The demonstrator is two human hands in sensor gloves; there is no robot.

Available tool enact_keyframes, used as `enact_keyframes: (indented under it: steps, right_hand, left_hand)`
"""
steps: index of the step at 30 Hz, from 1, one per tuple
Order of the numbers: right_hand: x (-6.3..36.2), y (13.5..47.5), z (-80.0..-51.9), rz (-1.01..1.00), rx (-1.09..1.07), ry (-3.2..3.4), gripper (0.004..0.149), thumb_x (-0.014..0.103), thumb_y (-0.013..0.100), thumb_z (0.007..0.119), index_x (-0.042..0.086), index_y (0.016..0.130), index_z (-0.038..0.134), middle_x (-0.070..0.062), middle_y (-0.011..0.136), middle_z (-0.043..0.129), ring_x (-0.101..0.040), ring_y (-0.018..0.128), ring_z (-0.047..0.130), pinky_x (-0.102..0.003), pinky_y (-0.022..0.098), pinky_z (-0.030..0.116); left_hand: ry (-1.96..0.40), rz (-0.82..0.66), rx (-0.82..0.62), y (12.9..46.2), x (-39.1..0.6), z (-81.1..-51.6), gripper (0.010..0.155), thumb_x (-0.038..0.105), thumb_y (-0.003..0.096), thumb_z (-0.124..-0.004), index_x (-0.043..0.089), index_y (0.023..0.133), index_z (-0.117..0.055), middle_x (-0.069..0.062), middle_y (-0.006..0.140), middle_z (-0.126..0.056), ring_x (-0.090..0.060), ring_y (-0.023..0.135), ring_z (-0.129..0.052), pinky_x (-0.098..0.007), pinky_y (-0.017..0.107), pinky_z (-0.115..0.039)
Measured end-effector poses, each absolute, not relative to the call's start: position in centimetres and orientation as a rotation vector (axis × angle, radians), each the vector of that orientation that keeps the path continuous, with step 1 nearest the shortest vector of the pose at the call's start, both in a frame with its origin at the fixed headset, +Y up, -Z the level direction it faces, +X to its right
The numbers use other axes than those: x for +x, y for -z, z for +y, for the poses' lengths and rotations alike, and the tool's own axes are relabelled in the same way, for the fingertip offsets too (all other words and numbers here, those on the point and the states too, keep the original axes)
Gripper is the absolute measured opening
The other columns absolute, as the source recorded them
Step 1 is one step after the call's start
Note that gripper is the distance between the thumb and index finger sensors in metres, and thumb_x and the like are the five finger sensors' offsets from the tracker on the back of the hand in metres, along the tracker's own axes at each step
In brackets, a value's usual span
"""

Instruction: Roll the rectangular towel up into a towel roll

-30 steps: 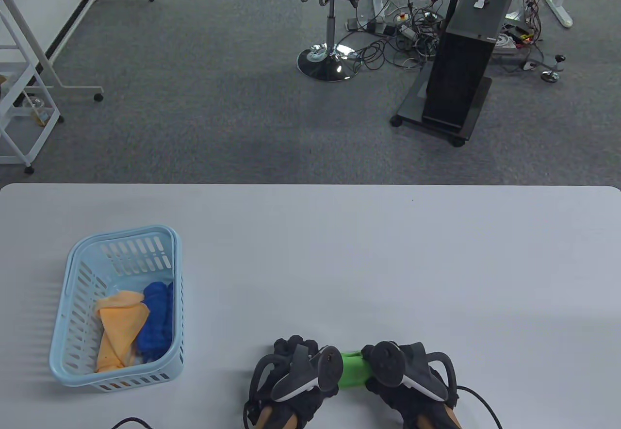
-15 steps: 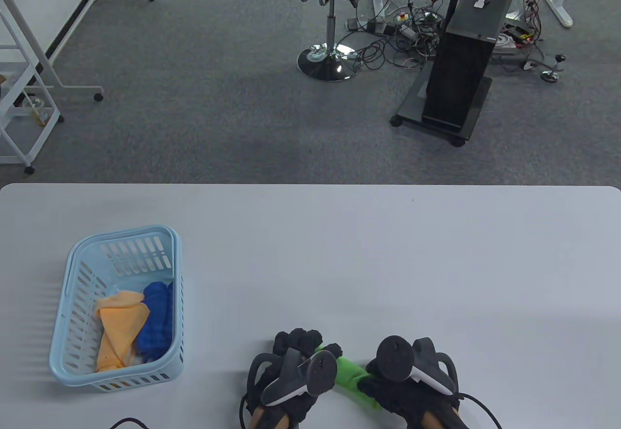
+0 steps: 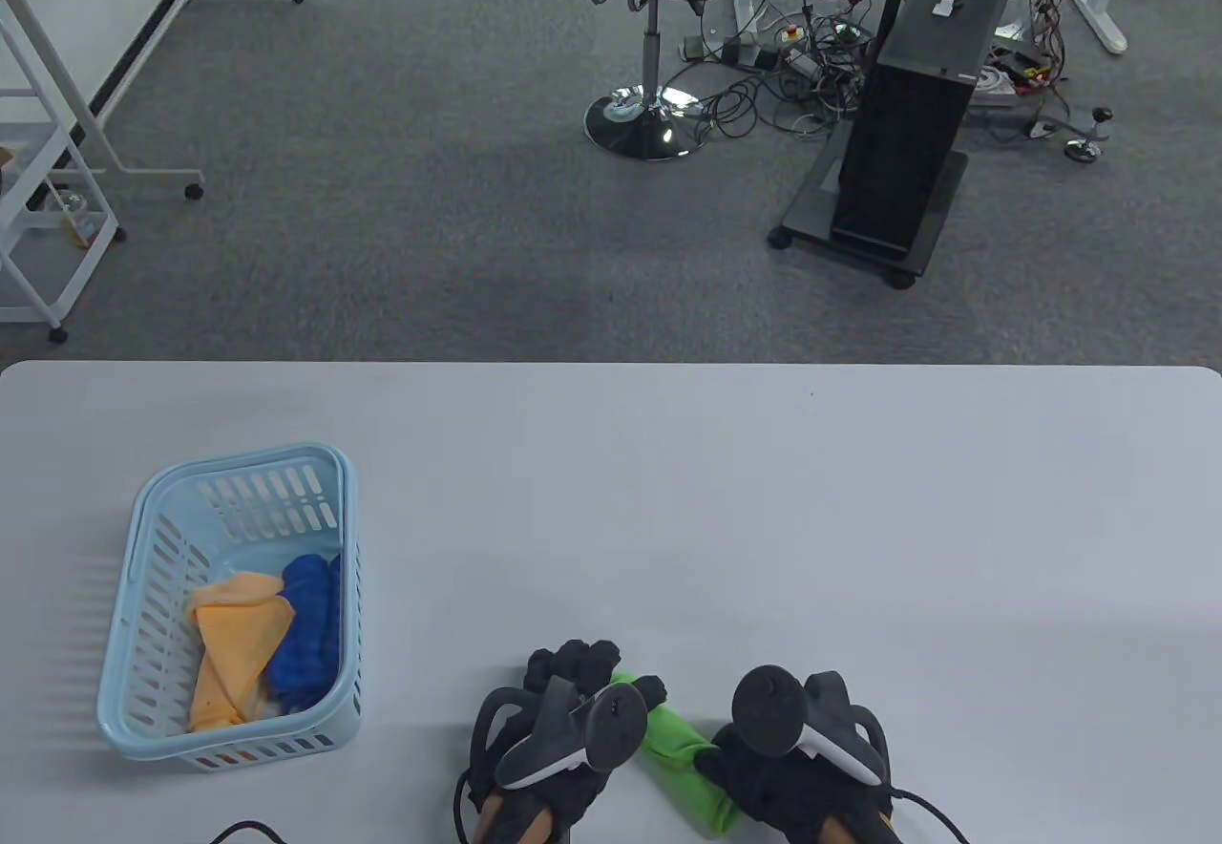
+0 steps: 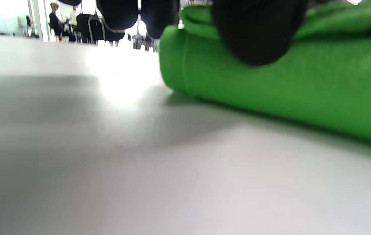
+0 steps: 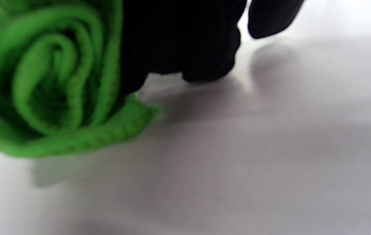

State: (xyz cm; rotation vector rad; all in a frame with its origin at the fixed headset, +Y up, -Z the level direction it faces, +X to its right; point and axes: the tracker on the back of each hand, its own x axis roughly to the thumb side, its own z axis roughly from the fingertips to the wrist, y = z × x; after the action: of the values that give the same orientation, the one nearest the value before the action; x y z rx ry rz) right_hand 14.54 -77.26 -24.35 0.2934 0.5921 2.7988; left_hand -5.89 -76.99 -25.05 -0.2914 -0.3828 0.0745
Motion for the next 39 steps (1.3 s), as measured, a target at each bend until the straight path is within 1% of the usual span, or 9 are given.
enact_keyframes:
  steps: [2, 4, 7, 11, 14, 19, 26, 33, 39]
  right_hand:
    - [14.4, 24.1, -76.7, 0.537, 0.298, -2.894, 0.074, 0.055, 0.031, 0.060, 0.020, 0.096, 0.064, -0.006, 0.091, 0.064, -0.030, 0.080, 0.075, -0.064, 0.068, 0.047]
    - [14.0, 23.8, -75.9, 0.499, 0.359, -2.886, 0.079, 0.054, 0.032, 0.063, 0.025, 0.102, 0.043, -0.005, 0.103, 0.044, -0.029, 0.093, 0.062, -0.065, 0.070, 0.041]
    - [12.6, 23.0, -74.6, 0.362, 0.539, -2.793, 0.075, 0.050, 0.031, 0.069, 0.033, 0.099, 0.044, -0.002, 0.106, 0.035, -0.028, 0.097, 0.058, -0.062, 0.071, 0.045]
    - [10.7, 21.8, -74.6, 0.511, 0.673, -2.820, 0.069, 0.050, 0.031, 0.070, 0.035, 0.097, 0.056, 0.003, 0.107, 0.036, -0.028, 0.101, 0.051, -0.062, 0.071, 0.046]
    - [9.3, 20.8, -75.1, 0.603, 0.778, -3.047, 0.078, 0.052, 0.031, 0.069, 0.038, 0.101, 0.038, 0.007, 0.108, 0.017, -0.027, 0.105, 0.031, -0.062, 0.073, 0.037]
    - [8.4, 20.6, -76.5, 0.496, 0.897, -3.220, 0.079, 0.053, 0.028, 0.068, 0.039, 0.099, 0.037, 0.008, 0.106, 0.013, -0.025, 0.103, 0.022, -0.060, 0.074, 0.034]
    - [11.8, 25.0, -77.2, 0.361, 0.446, -3.407, 0.080, 0.055, 0.027, 0.067, 0.037, 0.099, 0.038, 0.004, 0.106, 0.015, -0.029, 0.103, 0.023, -0.061, 0.073, 0.031]
    - [22.0, 29.9, -77.3, 0.535, -0.190, -3.305, 0.083, 0.057, 0.027, 0.065, 0.037, 0.100, 0.031, 0.002, 0.105, 0.007, -0.030, 0.102, 0.018, -0.061, 0.073, 0.030]
    - [30.6, 31.1, -77.7, 0.561, -0.548, -3.206, 0.086, 0.058, 0.027, 0.064, 0.036, 0.100, 0.026, 0.001, 0.104, 0.003, -0.031, 0.101, 0.013, -0.062, 0.073, 0.028]
  left_hand:
    - [-0.051, -0.341, -0.375, 25.1, -5.7, -77.4, 0.073, 0.052, 0.0381, -0.073, 0.053, 0.104, -0.044, -0.017, 0.116, -0.030, -0.048, 0.104, -0.030, -0.068, 0.071, -0.031]
    - [-0.047, -0.318, -0.390, 25.1, -5.5, -77.4, 0.073, 0.053, 0.0384, -0.072, 0.053, 0.105, -0.042, -0.017, 0.117, -0.028, -0.049, 0.105, -0.028, -0.068, 0.071, -0.031]
    - [0.005, -0.277, -0.373, 25.2, -5.5, -77.2, 0.071, 0.050, 0.0396, -0.072, 0.054, 0.104, -0.042, -0.016, 0.117, -0.030, -0.048, 0.105, -0.029, -0.067, 0.071, -0.032]
    - [-0.026, -0.166, -0.344, 25.6, -6.8, -77.0, 0.067, 0.047, 0.0412, -0.072, 0.052, 0.104, -0.048, -0.017, 0.117, -0.037, -0.048, 0.106, -0.031, -0.068, 0.071, -0.033]
    - [-0.059, -0.102, -0.339, 25.9, -7.9, -77.1, 0.067, 0.046, 0.0415, -0.073, 0.053, 0.103, -0.048, -0.016, 0.117, -0.033, -0.048, 0.106, -0.027, -0.068, 0.072, -0.030]
    - [-0.111, -0.118, -0.335, 25.9, -8.3, -77.2, 0.068, 0.045, 0.0413, -0.074, 0.051, 0.104, -0.048, -0.017, 0.117, -0.033, -0.048, 0.106, -0.028, -0.067, 0.072, -0.031]
    - [-0.188, -0.153, -0.078, 25.0, -8.7, -73.9, 0.080, 0.055, 0.0363, -0.074, 0.041, 0.108, -0.041, -0.017, 0.116, -0.021, -0.047, 0.106, -0.022, -0.068, 0.072, -0.029]
    - [-0.185, -0.173, -0.101, 24.9, -9.4, -73.6, 0.088, 0.066, 0.0320, -0.071, 0.040, 0.110, -0.040, -0.016, 0.118, -0.020, -0.048, 0.107, -0.019, -0.071, 0.071, -0.025]
    - [-0.181, -0.170, -0.137, 24.9, -9.4, -73.7, 0.090, 0.068, 0.0315, -0.071, 0.041, 0.111, -0.039, -0.016, 0.119, -0.023, -0.048, 0.108, -0.019, -0.072, 0.070, -0.024]
